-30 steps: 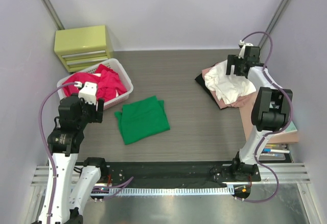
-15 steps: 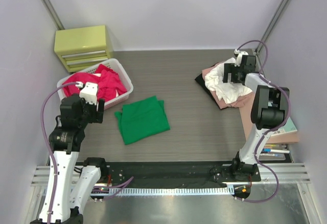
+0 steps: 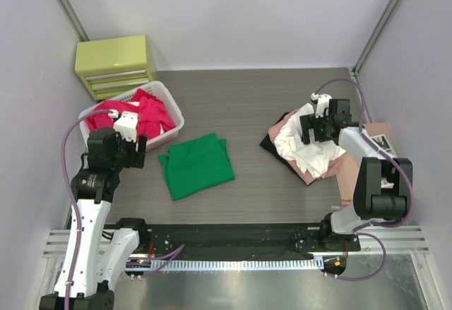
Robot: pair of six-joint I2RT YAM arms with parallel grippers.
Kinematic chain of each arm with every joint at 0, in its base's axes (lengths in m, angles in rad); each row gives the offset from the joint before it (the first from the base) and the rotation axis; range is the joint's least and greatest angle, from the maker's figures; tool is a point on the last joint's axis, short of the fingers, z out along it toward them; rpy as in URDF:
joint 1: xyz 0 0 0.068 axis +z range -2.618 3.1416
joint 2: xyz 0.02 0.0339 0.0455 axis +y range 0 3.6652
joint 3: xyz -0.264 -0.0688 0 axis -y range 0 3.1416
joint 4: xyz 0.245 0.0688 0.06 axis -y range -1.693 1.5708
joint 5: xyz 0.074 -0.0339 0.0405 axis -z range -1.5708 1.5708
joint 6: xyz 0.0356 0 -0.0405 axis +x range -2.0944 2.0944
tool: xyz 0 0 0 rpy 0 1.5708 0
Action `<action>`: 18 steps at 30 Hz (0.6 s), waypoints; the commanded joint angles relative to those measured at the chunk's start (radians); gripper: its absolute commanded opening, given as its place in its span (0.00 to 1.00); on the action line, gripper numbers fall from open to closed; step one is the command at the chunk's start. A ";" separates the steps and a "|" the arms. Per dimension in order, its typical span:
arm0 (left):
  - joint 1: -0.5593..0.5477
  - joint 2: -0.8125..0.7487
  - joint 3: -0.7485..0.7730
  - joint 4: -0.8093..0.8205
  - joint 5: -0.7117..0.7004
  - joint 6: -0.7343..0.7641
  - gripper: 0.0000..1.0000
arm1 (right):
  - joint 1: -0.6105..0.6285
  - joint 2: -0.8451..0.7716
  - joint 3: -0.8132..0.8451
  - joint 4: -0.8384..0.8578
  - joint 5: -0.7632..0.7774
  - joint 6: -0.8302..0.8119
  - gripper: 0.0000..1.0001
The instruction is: Fold and stack the t-shirts
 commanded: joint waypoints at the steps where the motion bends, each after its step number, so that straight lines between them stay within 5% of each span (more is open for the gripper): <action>1: 0.008 -0.001 -0.003 0.051 0.028 -0.004 0.72 | 0.017 -0.132 -0.084 -0.145 -0.053 -0.040 1.00; 9: 0.008 -0.001 -0.021 0.054 0.032 -0.005 0.72 | 0.020 -0.162 -0.054 -0.121 0.002 -0.066 1.00; 13: 0.006 -0.028 -0.007 0.048 0.032 0.001 0.72 | 0.020 -0.309 0.027 -0.089 0.017 -0.069 1.00; 18: 0.008 0.022 0.062 -0.109 0.205 0.064 0.72 | 0.020 -0.392 0.260 -0.266 -0.164 -0.054 1.00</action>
